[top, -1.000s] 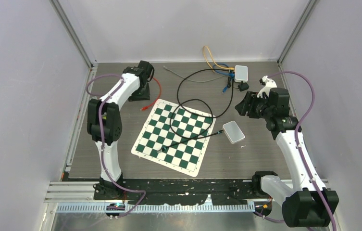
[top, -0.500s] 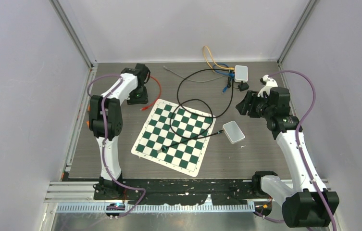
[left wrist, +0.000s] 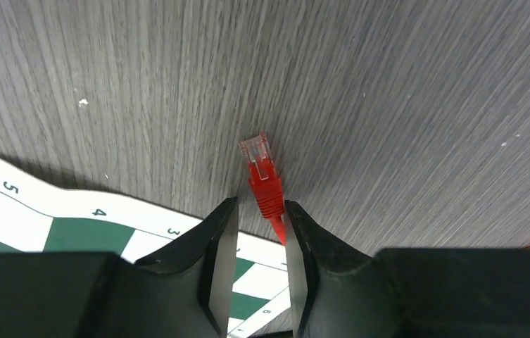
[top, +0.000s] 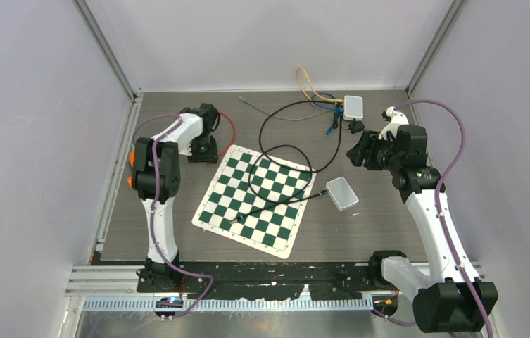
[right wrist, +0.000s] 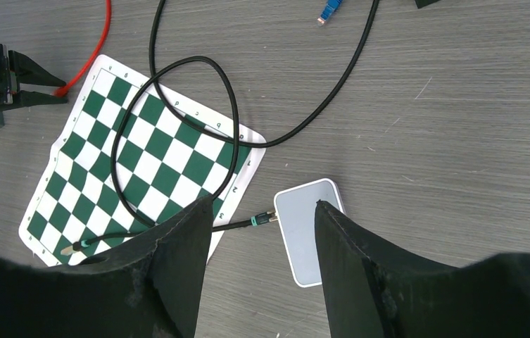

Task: Insert the plug into the switch port
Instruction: Pick up the connector from the center of the board.

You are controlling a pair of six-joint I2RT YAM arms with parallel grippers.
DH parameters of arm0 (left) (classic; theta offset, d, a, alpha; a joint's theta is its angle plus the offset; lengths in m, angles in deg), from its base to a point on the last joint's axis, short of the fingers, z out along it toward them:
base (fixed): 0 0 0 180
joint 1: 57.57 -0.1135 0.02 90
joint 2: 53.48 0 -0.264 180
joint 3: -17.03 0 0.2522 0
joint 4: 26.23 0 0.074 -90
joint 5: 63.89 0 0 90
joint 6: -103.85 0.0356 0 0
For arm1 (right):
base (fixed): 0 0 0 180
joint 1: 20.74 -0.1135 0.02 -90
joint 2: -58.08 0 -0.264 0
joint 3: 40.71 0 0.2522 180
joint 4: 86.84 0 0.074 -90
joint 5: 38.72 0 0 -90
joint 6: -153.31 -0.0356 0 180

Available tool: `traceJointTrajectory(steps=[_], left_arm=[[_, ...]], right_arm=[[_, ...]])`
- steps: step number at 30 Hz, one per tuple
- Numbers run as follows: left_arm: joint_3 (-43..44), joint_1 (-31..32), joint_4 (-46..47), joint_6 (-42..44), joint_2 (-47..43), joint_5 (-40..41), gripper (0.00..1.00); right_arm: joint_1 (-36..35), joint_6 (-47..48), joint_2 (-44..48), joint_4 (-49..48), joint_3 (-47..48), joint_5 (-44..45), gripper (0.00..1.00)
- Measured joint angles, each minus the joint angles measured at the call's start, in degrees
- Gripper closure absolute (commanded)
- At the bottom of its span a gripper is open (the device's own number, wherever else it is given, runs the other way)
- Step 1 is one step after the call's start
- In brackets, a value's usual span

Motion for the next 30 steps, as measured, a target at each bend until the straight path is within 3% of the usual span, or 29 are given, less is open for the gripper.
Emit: traceJointTrajectory(steps=[9,20,25,30], left_arm=[[-1.5,-1.4,3.3,-0.3,-0.1,0.5,1.00],[-5.9,-2.3,9.8,1.8,-2.8,4.0,1.00],[1.8,-2.4,7.1,10.5,-3.4,8.8,1.00],[3.3,-2.9,13.0,25.1,-9.7,11.6,1.00]], right_arm=[[0.0,0.1,0.0,1.2,1.2,0.0,0.39],[0.0,0.2,0.4,1.7,2.5,0.0,0.39],[-0.9,0.2,2.0,2.5,4.1,1.1,0.38],[-1.5,0.2,4.9,2.7,5.1,2.0,0.39]])
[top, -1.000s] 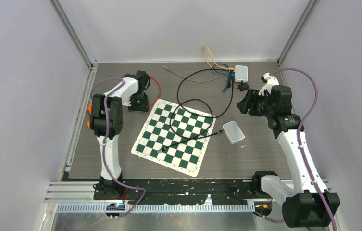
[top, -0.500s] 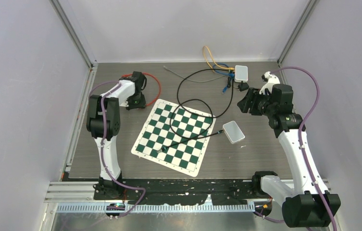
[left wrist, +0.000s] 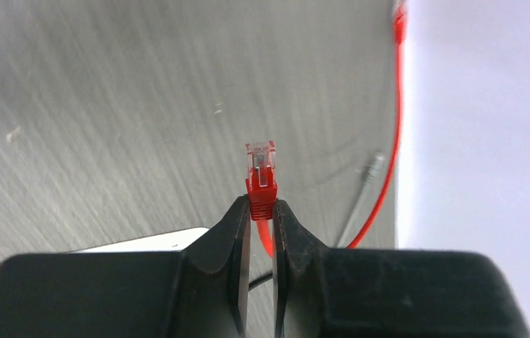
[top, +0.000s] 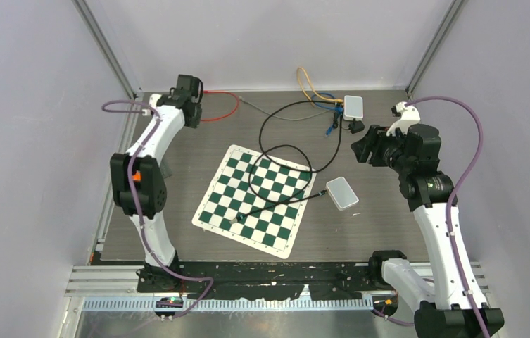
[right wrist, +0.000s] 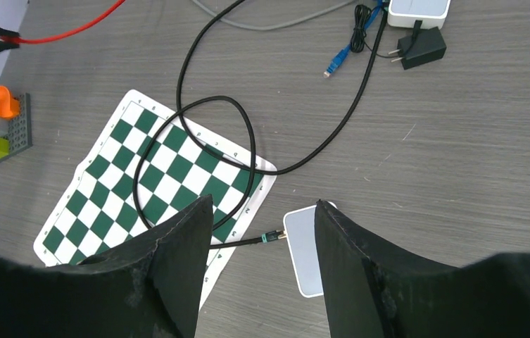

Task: Insert the plug into the switch port
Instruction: Pick up the connector from the center of the board, then insert the connector into the switch port.

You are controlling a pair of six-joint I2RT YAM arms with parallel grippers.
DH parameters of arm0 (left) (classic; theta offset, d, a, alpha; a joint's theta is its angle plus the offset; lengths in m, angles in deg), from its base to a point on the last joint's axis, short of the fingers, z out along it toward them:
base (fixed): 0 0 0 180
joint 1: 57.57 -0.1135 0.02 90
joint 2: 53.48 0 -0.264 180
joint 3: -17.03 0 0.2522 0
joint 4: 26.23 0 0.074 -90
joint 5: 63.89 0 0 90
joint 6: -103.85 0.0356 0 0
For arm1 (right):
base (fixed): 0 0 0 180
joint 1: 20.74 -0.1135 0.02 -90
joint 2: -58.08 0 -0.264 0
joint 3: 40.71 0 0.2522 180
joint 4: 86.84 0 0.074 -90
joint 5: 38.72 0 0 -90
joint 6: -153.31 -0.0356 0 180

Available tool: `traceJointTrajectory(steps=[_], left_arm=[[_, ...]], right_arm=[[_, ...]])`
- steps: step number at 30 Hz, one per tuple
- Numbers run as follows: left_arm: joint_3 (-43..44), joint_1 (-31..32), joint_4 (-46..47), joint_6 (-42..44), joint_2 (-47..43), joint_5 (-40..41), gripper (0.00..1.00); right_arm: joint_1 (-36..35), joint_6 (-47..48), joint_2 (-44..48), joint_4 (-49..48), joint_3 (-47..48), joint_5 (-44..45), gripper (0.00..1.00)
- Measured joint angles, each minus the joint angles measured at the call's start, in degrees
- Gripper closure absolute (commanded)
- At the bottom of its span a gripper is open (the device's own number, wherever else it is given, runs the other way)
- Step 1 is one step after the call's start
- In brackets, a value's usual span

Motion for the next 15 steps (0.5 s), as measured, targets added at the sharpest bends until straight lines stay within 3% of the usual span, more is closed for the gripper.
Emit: traceJointTrajectory(steps=[8,12,15], left_arm=[[-9.2,-0.6,17.5,29.4,-16.5,1.2,1.00],[-12.2,-0.7,25.7,44.9,-21.7,-6.4,1.00],[-13.2,-0.5,29.0,53.9,-23.7,-16.5,1.00]], right_arm=[[0.0,-0.2,1.2,0.0,0.9,-0.1,0.38],[0.0,0.0,1.2,0.6,1.2,0.0,0.37],[0.0,0.0,1.2,1.5,1.9,0.1,0.38]])
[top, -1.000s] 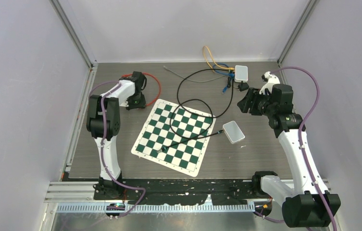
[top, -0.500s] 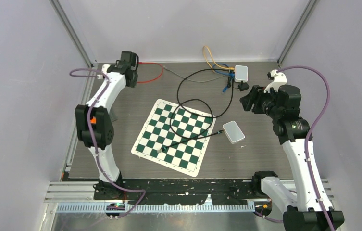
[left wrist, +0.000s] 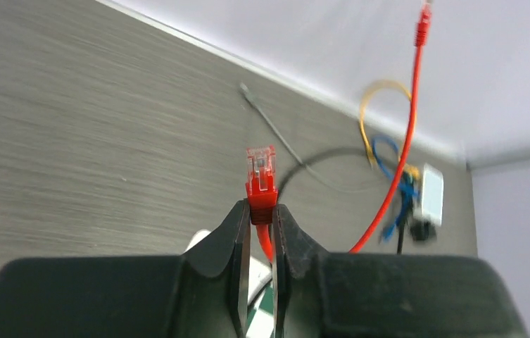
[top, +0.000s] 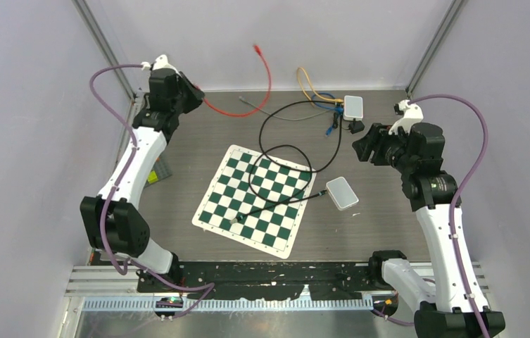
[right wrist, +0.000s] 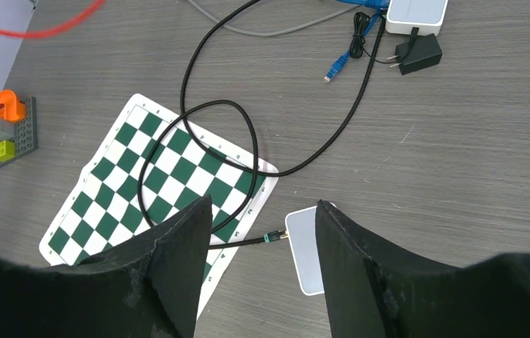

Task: Insert the plug into the switch port
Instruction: Insert the connector into the switch port.

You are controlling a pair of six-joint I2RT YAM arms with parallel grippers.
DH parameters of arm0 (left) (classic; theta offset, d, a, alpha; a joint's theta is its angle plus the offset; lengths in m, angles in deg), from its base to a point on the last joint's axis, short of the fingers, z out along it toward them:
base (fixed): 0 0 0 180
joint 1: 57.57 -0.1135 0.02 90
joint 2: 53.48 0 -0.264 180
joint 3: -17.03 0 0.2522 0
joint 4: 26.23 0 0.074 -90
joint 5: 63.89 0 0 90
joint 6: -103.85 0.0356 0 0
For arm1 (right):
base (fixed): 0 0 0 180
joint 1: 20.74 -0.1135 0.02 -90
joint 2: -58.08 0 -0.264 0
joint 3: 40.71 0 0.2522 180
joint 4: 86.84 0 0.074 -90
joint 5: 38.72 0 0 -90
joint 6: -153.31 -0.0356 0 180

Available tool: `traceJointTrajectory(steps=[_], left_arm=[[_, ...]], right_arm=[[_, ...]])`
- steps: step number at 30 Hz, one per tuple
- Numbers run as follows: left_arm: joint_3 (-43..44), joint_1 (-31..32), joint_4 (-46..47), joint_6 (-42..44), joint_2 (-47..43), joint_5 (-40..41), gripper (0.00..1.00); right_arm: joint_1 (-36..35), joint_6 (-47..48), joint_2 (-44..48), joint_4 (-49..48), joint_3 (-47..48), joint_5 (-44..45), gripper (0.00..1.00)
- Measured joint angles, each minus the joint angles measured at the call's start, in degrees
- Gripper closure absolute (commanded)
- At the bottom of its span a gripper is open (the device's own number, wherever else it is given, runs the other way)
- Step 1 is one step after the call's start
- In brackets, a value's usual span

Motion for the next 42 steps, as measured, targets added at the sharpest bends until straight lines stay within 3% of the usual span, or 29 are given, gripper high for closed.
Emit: traceJointTrajectory(steps=[5,11,16,23,29,36,42], left_arm=[[-1.2,3.1,-1.9,11.4,-0.7,-13.4,1.00],[0.0,9.9,-10.4,23.3,-1.7,-21.0,1.00],[0.3,19.8,-15.4,31.3,-4.4,-20.3,1.00],[0.3,33.6,-18.1,38.6,-4.3,-17.6,1.00],[1.2,42.8,-18.1,40.7,1.2,-14.5,1.00],[1.4,49.6,-14.5,39.1,10.4,-8.9,1.00],[4.1,52.5,-13.7,36.9,18.1,-5.6,1.00]], right_arm=[[0.0,-0.3,-1.5,2.4,4.1,0.4,0.36],[0.0,-0.2,-3.1,4.9,7.1,3.1,0.33],[1.3,0.4,-5.0,7.8,9.1,6.5,0.28],[11.3,1.6,-7.6,9.1,6.8,0.6,0.25],[14.1,5.0,-13.3,10.1,4.5,-2.9,0.24],[14.2,5.8,-16.5,7.0,-1.9,-7.0,0.27],[14.2,4.9,-27.1,0.7,-5.5,-14.4,0.28]])
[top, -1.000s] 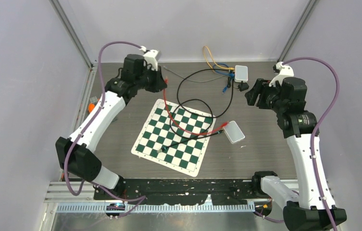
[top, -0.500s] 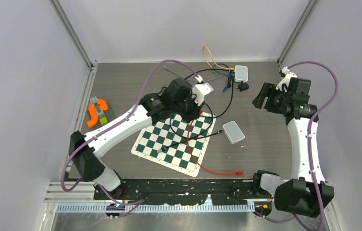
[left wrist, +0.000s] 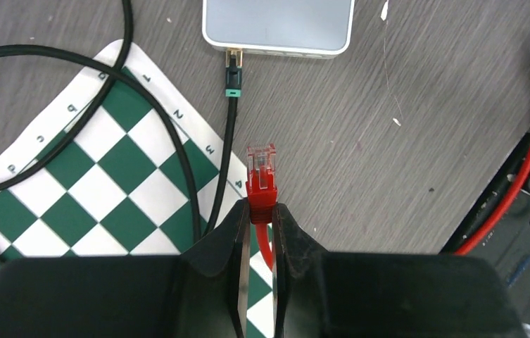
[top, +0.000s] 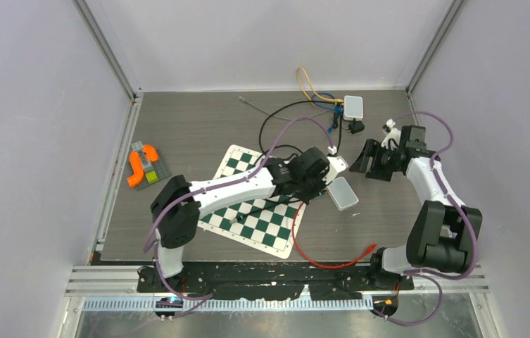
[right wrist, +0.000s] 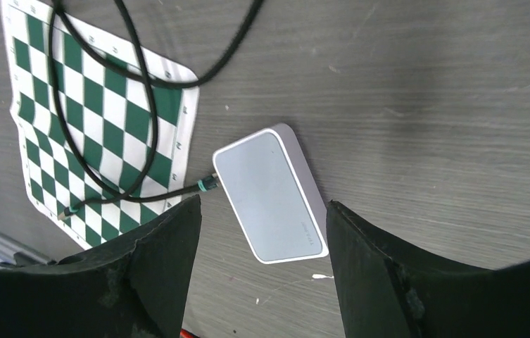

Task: Insert the plug into the switch port
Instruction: Insert the connector into the switch port.

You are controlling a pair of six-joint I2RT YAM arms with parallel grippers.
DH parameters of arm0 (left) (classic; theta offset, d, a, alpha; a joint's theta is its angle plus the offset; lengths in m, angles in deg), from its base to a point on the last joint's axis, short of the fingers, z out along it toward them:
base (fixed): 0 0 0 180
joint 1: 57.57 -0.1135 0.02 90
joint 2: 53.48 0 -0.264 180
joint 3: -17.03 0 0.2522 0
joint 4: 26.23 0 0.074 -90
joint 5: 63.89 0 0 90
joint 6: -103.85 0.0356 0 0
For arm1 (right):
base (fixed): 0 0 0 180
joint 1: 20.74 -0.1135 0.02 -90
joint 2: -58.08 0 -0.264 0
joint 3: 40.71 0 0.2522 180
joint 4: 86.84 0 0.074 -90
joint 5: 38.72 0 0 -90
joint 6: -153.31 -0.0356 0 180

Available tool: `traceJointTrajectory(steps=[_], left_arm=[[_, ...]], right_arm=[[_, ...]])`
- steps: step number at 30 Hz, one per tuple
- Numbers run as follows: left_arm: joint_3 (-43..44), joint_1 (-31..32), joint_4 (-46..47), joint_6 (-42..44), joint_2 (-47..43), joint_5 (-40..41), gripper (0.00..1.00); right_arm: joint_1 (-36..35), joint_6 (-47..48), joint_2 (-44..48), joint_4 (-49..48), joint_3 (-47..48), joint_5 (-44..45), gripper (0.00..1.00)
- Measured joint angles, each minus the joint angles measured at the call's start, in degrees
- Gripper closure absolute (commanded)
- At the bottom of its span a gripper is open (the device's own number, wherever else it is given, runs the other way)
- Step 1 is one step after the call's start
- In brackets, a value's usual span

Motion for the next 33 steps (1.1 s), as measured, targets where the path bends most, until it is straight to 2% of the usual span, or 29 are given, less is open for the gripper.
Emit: traceJointTrajectory(steps=[8,16,22,33], left_arm=[[3.5,1.4,-0.4,0.0,8.3,2.0,1.00],[4.1,2.9,-0.3,0.3,11.4,3.2,1.00],[5.6,2.9,0.1,0.7,13.5,3.1,1.00],[9.9,3.6,-0.8,3.1,18.6,3.0,1.00]], right_arm=[[0.0,1.5,-8.1,-1.2,-1.8,-1.0,0.28],[0.0,3.1,-13.3,-2.3,-1.6,-2.6,0.35],[0.0,3.7,-16.1,-3.1,-1.6,-4.7,0.39],[-1.0,3.7,-17.3,-4.7,-2.8,-6.5,0.39]])
